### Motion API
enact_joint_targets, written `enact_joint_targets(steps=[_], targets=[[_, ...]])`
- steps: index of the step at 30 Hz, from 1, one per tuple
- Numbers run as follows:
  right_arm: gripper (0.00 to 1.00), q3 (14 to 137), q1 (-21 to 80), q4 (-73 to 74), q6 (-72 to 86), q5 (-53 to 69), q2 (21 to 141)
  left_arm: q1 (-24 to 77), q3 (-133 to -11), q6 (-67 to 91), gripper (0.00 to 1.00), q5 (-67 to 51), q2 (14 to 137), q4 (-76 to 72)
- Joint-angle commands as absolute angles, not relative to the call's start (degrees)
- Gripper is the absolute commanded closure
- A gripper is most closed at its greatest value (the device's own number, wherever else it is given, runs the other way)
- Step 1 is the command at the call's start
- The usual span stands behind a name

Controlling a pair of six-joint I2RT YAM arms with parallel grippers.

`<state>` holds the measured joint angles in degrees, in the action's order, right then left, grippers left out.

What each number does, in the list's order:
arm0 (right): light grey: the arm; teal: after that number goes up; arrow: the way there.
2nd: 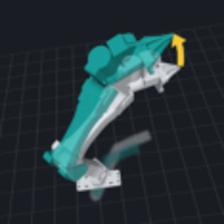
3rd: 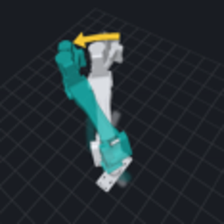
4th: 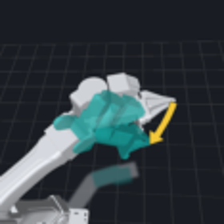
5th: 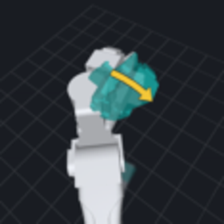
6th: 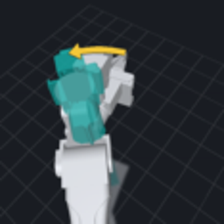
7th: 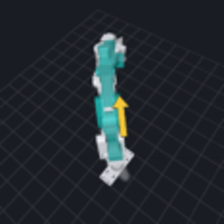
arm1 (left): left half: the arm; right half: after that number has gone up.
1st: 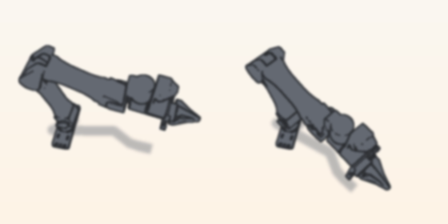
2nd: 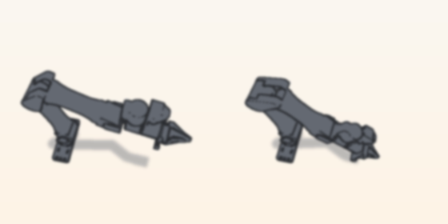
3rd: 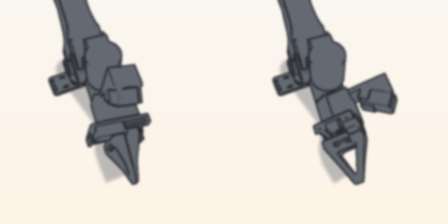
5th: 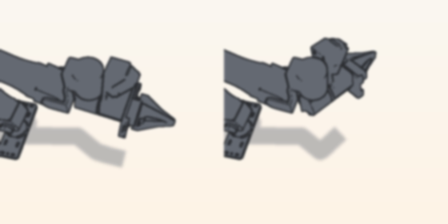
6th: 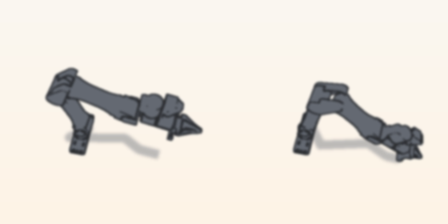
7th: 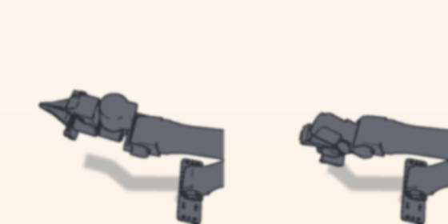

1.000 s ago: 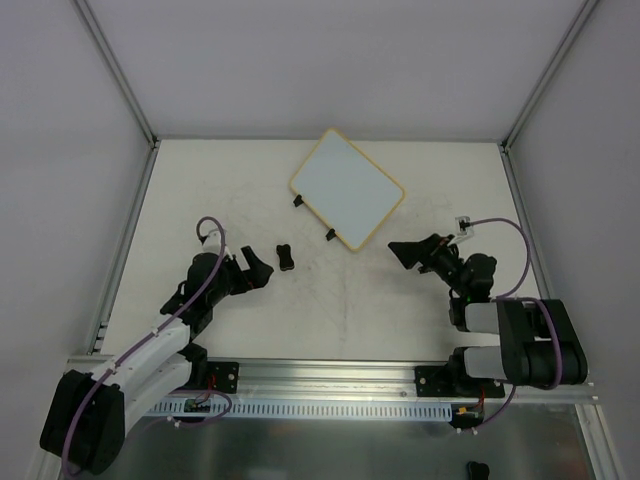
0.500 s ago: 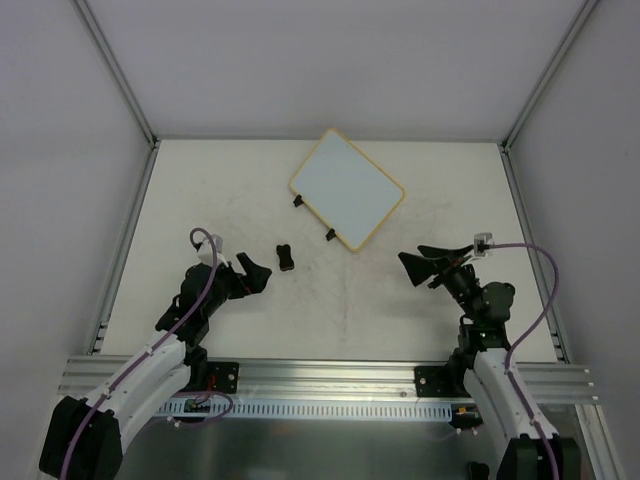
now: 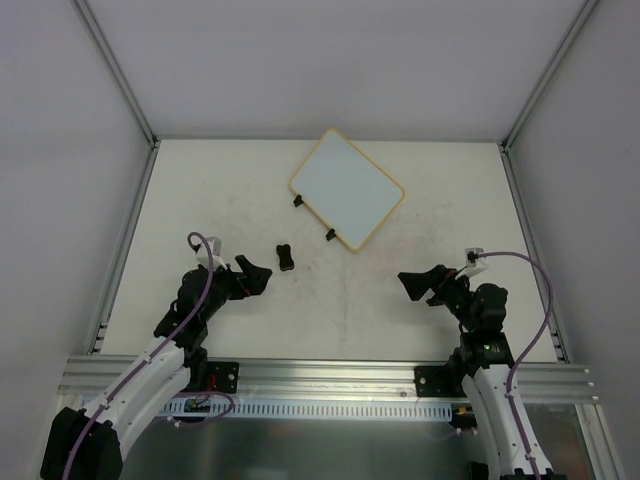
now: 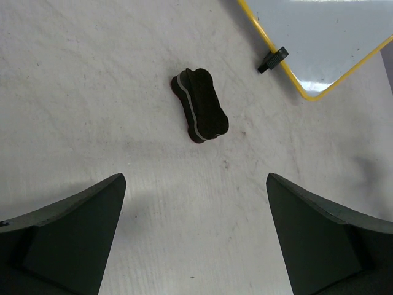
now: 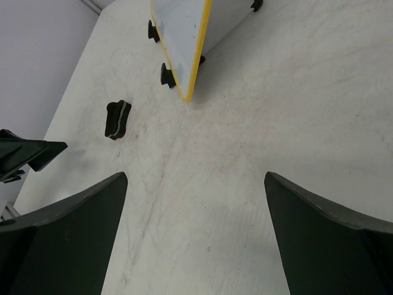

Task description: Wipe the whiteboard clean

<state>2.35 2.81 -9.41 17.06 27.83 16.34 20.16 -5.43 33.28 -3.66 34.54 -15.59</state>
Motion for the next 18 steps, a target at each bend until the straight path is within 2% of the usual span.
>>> enact_joint_targets(steps=[1,6,18], targets=[[0.01,5.62,2.55,-6.06,15.29,27.68,15.82,20.13,-4.13,32.52,0.01,-5.54,31.91,-18.54],[0.01,1.50,2.46,-9.84,17.31,27.07,14.15,20.13,-3.16,32.70,0.01,-5.19,29.71,-18.72],[0.01,1.49,2.64,-9.84,17.40,27.07,14.24,20.21,-3.60,32.61,0.01,-5.36,31.73,-19.42]])
